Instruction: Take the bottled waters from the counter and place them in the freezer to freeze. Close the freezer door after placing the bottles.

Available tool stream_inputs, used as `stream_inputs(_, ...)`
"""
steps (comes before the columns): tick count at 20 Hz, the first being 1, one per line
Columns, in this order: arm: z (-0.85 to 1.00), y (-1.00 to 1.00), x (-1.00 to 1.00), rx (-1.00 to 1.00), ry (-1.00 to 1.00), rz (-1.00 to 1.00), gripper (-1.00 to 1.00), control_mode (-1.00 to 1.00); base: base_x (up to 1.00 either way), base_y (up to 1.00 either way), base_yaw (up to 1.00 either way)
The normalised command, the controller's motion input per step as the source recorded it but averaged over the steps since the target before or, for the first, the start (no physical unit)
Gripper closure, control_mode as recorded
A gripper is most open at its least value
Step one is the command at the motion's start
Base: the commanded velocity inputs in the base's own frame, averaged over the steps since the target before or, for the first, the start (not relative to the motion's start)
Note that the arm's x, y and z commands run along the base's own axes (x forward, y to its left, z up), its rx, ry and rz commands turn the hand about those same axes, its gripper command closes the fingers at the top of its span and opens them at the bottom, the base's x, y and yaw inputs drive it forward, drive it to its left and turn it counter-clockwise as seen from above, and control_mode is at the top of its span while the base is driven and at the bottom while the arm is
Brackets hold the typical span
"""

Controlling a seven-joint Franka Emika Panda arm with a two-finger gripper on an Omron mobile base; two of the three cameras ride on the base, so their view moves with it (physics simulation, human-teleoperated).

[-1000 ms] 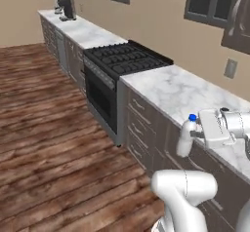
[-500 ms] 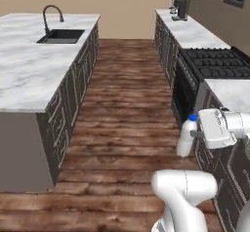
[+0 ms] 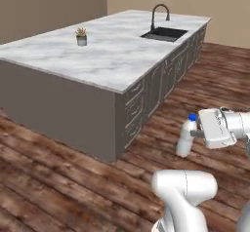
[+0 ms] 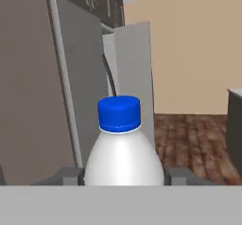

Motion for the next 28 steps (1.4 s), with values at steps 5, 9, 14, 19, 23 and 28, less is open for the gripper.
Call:
stream_inputs(5,0.00,0.00,0.00,0.00,0.00,0.00,1.00,1.00,0.42,-0.11,0.76)
stream_inputs(9,0.00,0.00,0.00,0.00,0.00,0.00,1.00,1.00,0.50,-0.24,0.67)
stream_inputs(14,0.00,0.00,0.00,0.00,0.00,0.00,1.00,1.00,0.51,-0.20,0.60)
stream_inputs(19,0.00,0.00,0.00,0.00,0.00,0.00,1.00,1.00,0.47,-0.10,0.55)
stream_inputs(23,0.00,0.00,0.00,0.00,0.00,0.00,1.00,1.00,0.65,0.00,0.36)
stream_inputs(28,0.00,0.00,0.00,0.00,0.00,0.00,1.00,1.00,0.77,-0.16,0.35)
